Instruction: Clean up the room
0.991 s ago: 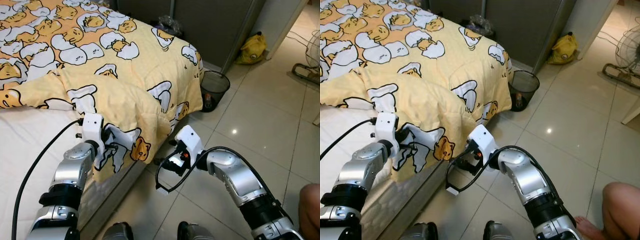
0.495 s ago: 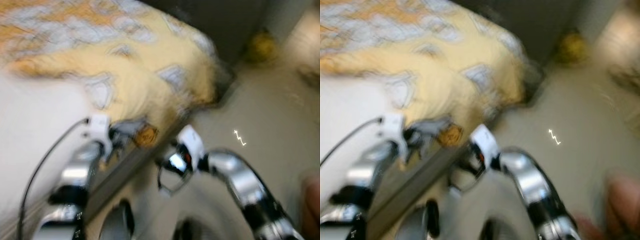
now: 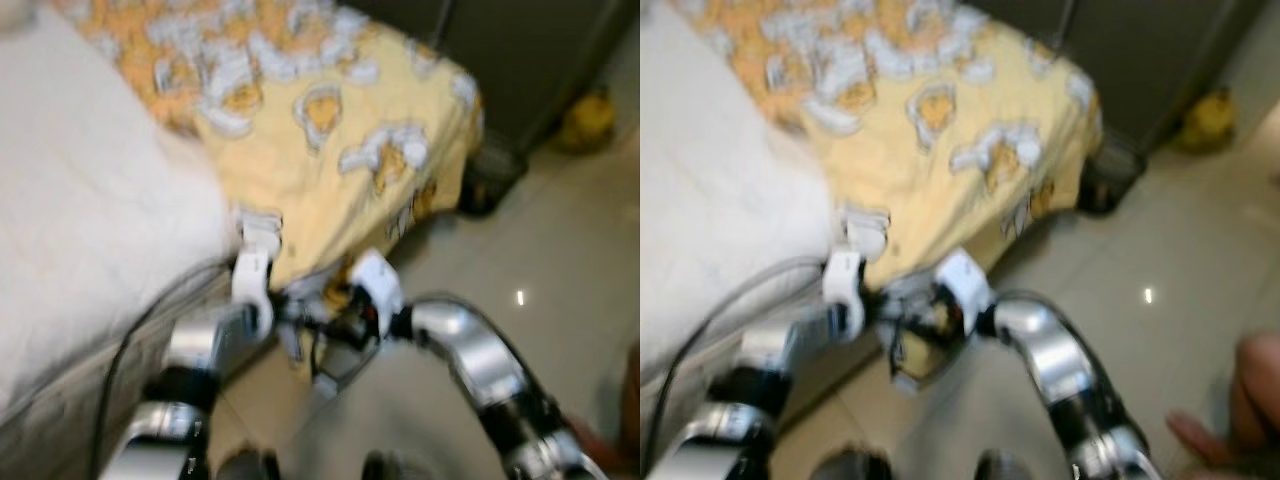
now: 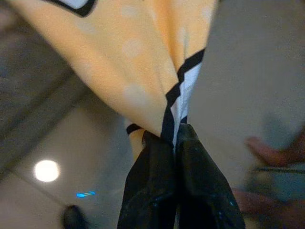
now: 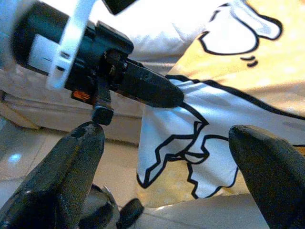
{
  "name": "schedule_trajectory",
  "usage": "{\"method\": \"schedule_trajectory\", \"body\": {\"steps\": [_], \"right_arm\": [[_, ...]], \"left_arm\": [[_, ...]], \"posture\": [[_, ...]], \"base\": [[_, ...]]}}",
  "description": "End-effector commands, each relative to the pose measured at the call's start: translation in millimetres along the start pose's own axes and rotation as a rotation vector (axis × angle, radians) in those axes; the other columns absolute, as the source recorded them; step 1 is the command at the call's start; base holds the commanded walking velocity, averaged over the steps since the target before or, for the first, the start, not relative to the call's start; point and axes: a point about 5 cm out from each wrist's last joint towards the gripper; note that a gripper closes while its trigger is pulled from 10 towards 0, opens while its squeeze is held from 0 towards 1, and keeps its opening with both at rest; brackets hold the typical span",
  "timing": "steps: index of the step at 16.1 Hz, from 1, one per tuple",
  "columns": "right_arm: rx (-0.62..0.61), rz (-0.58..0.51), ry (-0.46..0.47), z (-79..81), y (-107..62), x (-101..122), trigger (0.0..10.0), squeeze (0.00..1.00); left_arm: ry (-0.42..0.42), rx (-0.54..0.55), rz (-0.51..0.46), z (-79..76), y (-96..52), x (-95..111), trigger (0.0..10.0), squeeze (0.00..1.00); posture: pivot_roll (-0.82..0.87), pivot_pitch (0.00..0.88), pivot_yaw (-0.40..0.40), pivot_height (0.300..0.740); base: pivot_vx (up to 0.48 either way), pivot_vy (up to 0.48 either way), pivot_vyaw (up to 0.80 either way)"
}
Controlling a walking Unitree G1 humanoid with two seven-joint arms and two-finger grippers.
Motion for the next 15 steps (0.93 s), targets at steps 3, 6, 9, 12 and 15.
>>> {"method": "schedule_trajectory", "body": {"steps": [3,6,9,12,15], "right_arm": [[-0.010,-0.009,-0.007,-3.7,-1.7,2,10.0,0.00],[0.001,0.006,-0.011,-0.5,-1.2,-2,10.0,0.00],[0.004,0.001,-0.010,0.8,-1.0,-2,10.0,0.00],[0.024,-0.046,0.042,-2.0,-3.6,9,10.0,0.00],[0.027,-0.037,0.031,-5.6,-6.1,10,10.0,0.00]], "left_arm": [[-0.052,-0.044,0.067,-13.1,2.7,-5,10.0,0.00],[-0.049,-0.053,0.158,-23.5,5.2,-29,10.0,0.00],[0.017,-0.058,0.168,-27.2,6.0,-29,10.0,0.00],[0.277,-0.229,0.168,-50.6,3.9,-31,10.0,0.00],[0.483,-0.438,0.056,-64.1,-3.2,-17,10.0,0.00]], "posture": [[-0.06,0.093,-0.003,0.740],[-0.07,0.084,0.000,0.740],[-0.07,0.084,-0.002,0.740],[-0.07,0.084,-0.001,0.740],[-0.07,0.086,0.002,0.740]], "base": [[0.000,0.000,0.00],[0.000,0.000,0.00],[0.000,0.000,0.00],[0.000,0.000,0.00],[0.000,0.000,0.00]]}}
Point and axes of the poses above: a point about 5 cm out from each wrist's last joint towards the gripper, its own y axis pointing out of the wrist towards the gripper, its own x axis along the axis of the wrist's last joint, z = x × y, and after that the axes turned 6 degrees about y, right-handed
